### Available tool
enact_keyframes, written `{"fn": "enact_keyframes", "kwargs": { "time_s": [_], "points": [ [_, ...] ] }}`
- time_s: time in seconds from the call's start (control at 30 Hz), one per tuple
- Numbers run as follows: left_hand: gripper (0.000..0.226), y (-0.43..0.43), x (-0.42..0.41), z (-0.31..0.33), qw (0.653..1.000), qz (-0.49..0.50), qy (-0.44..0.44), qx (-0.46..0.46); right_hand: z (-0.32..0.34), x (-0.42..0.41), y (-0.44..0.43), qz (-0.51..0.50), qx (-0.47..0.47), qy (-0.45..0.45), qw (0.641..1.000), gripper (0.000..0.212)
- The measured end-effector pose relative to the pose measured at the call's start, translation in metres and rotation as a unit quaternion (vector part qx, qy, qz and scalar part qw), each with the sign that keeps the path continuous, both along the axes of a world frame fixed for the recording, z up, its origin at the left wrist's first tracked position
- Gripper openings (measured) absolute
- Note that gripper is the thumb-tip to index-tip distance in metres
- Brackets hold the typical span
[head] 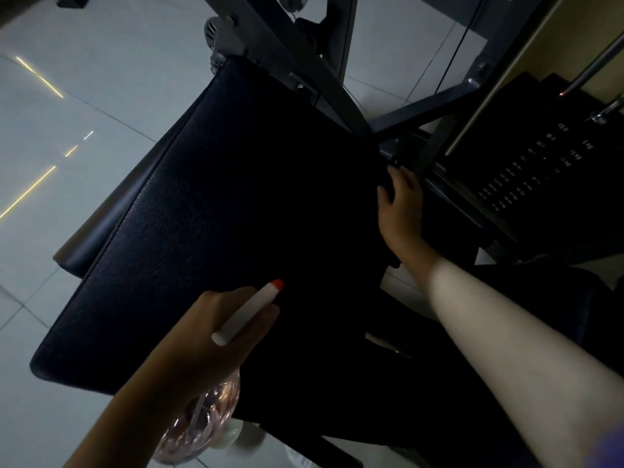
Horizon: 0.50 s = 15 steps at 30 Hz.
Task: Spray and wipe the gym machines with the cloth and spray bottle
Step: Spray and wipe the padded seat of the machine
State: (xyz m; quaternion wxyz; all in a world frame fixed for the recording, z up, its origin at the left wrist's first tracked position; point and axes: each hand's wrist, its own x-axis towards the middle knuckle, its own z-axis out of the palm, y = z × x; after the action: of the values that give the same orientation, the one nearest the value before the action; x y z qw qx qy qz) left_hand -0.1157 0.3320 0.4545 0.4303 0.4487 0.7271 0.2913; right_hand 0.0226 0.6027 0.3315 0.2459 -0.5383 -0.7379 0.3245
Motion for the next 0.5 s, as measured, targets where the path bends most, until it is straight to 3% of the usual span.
{"fn": "enact_keyframes", "kwargs": {
  "time_s": [0.07,0.1,0.2,0.27,0.33,0.43,0.5],
  "points": [
    [0.049,-0.001,0.001,-0.001,1.000,0.003,0.015,0.004,0.002,-0.028,-0.007,-0.085,-0.008,0.000,0.996,0.040],
    [0.050,-0.001,0.001,-0.001,1.000,0.007,0.014,0.002,0.003,-0.036,-0.018,-0.078,0.010,0.000,0.997,0.041],
    [0.047,0.000,0.003,-0.005,1.000,0.018,0.002,-0.007,-0.001,-0.032,-0.067,0.090,0.063,0.022,0.994,0.042],
    [0.046,0.000,0.005,-0.006,1.000,0.021,-0.007,-0.010,-0.009,-0.006,-0.092,0.215,0.111,0.003,0.970,0.043],
    [0.047,0.001,0.006,-0.005,1.000,0.021,-0.014,-0.010,-0.016,0.020,-0.086,0.276,0.151,-0.015,0.949,0.040],
    [0.043,-0.001,0.005,-0.003,1.000,0.012,-0.002,0.000,-0.019,0.039,-0.053,0.245,0.171,-0.050,0.953,0.039],
    [0.044,-0.004,0.007,-0.003,1.000,0.009,-0.003,0.010,-0.011,0.029,-0.043,0.141,0.088,-0.050,0.985,0.040]
  ]
}}
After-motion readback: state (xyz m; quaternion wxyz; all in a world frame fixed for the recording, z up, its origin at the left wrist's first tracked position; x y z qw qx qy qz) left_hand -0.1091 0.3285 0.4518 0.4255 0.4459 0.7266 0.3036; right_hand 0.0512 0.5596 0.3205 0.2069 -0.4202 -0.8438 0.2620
